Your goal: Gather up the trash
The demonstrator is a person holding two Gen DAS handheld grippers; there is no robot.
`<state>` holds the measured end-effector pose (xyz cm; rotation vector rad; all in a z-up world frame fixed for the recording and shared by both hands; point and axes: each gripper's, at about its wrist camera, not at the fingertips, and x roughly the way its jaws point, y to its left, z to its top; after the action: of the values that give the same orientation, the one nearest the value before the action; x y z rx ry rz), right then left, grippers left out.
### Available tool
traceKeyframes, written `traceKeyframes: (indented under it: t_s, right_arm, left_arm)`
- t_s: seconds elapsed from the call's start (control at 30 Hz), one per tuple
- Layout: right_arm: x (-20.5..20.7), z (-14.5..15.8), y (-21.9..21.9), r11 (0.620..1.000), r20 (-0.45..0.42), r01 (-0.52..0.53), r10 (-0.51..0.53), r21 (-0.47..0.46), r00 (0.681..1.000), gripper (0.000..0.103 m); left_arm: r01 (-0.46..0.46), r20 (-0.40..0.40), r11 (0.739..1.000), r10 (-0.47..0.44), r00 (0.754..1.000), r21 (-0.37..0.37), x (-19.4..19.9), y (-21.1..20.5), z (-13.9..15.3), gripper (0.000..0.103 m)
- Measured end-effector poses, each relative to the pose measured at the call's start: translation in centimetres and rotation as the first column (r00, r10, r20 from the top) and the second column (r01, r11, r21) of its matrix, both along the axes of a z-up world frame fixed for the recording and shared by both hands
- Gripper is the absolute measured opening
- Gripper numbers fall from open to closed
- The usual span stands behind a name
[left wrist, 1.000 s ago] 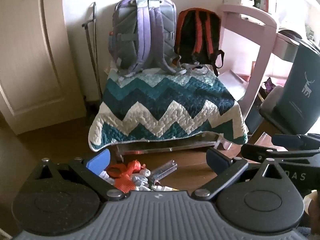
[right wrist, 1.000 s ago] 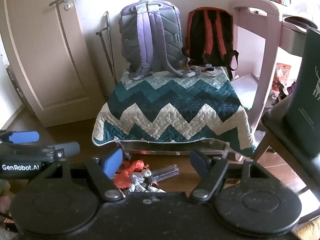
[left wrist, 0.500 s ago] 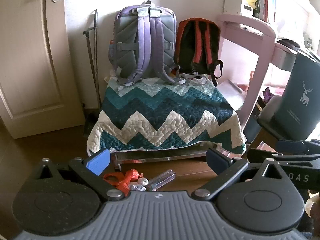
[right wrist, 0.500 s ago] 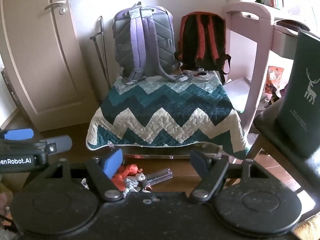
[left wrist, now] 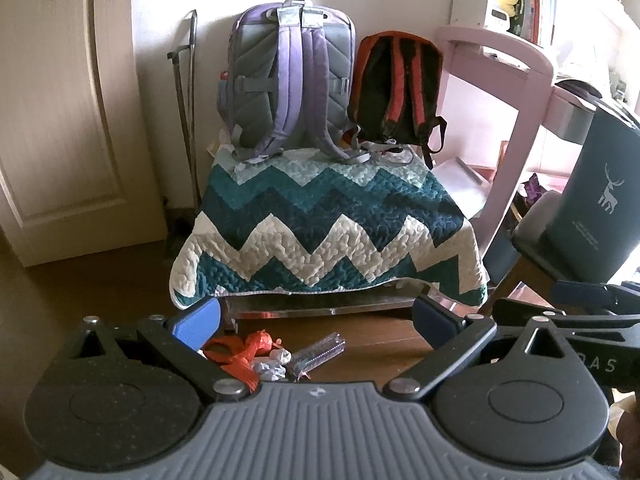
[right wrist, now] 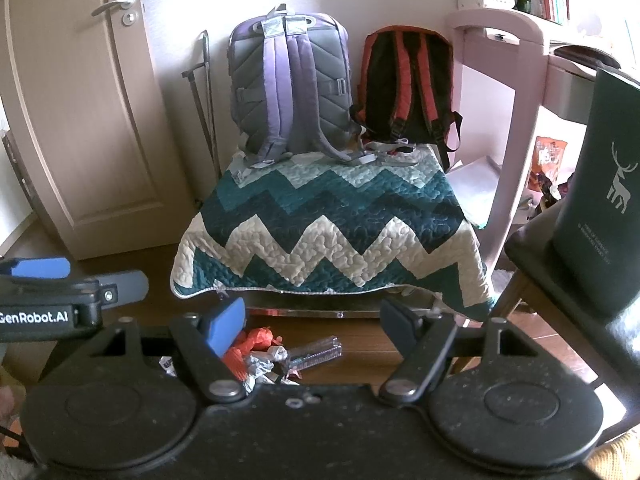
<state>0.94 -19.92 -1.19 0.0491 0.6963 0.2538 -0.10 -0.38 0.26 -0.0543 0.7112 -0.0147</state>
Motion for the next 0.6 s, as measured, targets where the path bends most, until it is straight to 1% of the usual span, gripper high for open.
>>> traceKeyframes:
  t_s: [0.13, 0.47, 0.6]
  right_arm:
    - [-0.24, -0.02, 0.05, 1.000, 0.002, 0.003, -0.003, -0.006, 1.000, 0.075]
    - [-0.46, 0.04, 0.08, 1.000, 0.012, 0.012, -0.012, -0.025, 1.000, 0.075]
    - [-0.70, 0.00, 0.36, 0.999, 0.014, 0.016, -0.015, -0.029, 1.000, 0.075]
  left_arm:
    - [-0.004, -0.010, 1.000, 0.004, 1.000, -0.003, 0.09, 0.09, -0.05, 0.103]
    - [0.003, -0.008, 1.000, -0.003, 1.000, -0.003, 0.20, -0.06, -0.11, 0.103]
    - [0.016, -0.017, 1.000, -0.016, 1.000, -0.009, 0.27, -0.08, -0.29, 0.103]
